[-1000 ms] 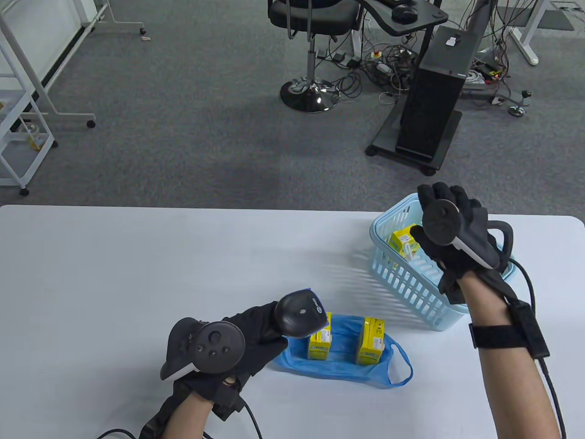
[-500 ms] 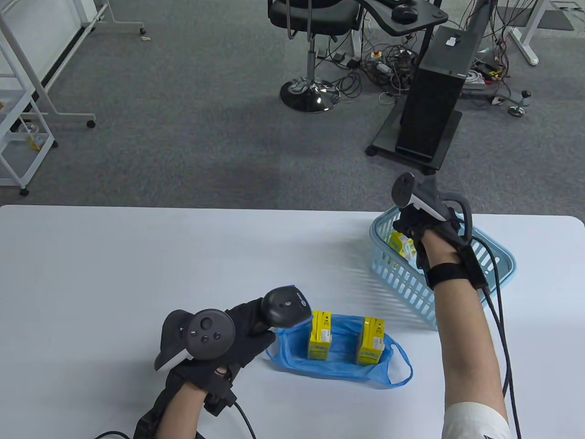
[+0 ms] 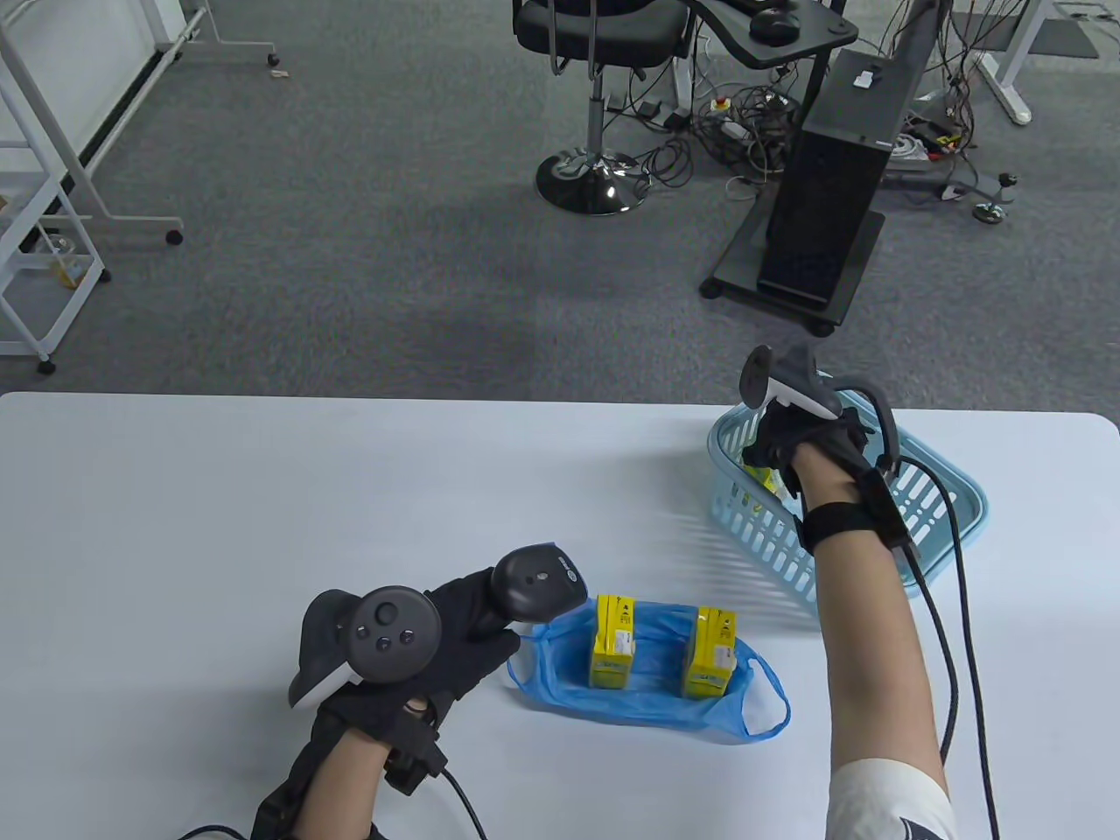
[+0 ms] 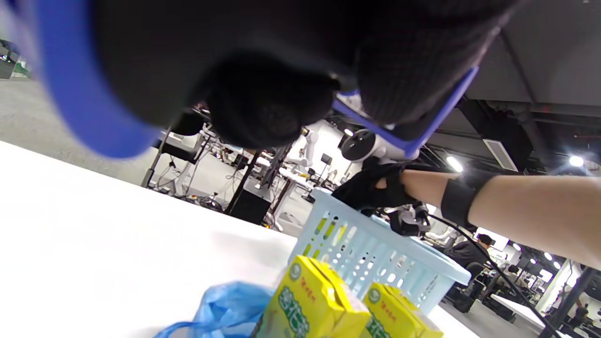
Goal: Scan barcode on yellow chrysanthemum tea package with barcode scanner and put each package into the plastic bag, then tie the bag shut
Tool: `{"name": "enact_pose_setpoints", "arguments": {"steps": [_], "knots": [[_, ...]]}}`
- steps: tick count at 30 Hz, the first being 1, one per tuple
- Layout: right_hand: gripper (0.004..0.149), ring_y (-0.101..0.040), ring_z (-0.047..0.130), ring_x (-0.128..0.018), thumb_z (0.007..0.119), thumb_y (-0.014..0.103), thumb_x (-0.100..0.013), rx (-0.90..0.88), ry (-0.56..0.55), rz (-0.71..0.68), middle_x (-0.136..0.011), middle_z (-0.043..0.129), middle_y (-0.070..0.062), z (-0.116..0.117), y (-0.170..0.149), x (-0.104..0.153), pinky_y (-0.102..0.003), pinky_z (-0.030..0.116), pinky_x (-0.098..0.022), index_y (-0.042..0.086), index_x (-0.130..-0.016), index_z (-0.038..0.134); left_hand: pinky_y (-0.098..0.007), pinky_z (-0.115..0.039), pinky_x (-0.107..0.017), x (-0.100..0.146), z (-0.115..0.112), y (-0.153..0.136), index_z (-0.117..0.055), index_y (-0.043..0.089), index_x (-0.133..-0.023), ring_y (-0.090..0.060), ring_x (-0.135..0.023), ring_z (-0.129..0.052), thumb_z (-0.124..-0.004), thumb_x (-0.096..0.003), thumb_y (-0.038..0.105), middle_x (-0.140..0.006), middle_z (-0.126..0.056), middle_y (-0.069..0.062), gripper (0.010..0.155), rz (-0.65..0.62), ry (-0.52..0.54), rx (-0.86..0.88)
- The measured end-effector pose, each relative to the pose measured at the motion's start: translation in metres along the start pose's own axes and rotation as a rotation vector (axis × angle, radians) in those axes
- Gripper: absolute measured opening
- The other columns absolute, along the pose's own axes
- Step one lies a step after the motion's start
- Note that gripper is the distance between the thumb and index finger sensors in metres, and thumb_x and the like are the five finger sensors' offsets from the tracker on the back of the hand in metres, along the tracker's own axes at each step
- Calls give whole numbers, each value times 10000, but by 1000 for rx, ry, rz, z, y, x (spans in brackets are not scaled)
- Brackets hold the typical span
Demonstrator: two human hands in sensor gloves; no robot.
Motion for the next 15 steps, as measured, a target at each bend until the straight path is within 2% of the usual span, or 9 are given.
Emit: {"name": "enact_pose_setpoints", "arguments": {"steps": [4, 10, 13, 15], "knots": [[932, -364, 626, -1007, 780, 617, -307, -15, 99, -7, -1103, 498, -132, 12, 3, -7, -541, 678, -685, 170, -1079, 514, -406, -898, -425, 0, 0, 0, -717, 228, -1004, -162, -539, -1067, -880, -485, 484, -813, -937, -31, 602, 1, -2, -5], [867, -352, 618, -1007, 777, 600, -357, -9, 160, -2, -1103, 399, -149, 20, 3, -14, -506, 662, -714, 164, -1053, 498, -407, -898, -424, -1, -1, 2, -717, 226, -1005, -162, -539, -1067, -880, -484, 484, -813, -937, -31, 603, -2, -5, -7], [805, -345, 619, -1004, 778, 586, -370, -13, 165, 7, -1086, 355, -153, 24, 3, -18, -504, 668, -715, 190, -1020, 515, -405, -899, -424, -1, 0, 1, -719, 227, -1004, -160, -539, -1068, -880, -485, 484, -813, -937, -29, 601, -3, -3, -2], [766, -327, 674, -969, 782, 582, -339, -1, 84, 13, -1061, 388, -152, 30, 2, -20, -480, 716, -682, 195, -962, 563, -405, -898, -424, 0, 0, 0, -718, 226, -1004, -161, -539, -1068, -880, -486, 483, -812, -938, -32, 601, 1, -1, -3]]}}
Point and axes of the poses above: the tracker on the back of each hand, its own y axis roughly to the thumb side, its own x axis roughly from the fingertips to the wrist, z = x × y, the point moved 5 cm from there along -x, roughly from the wrist to the fingertips
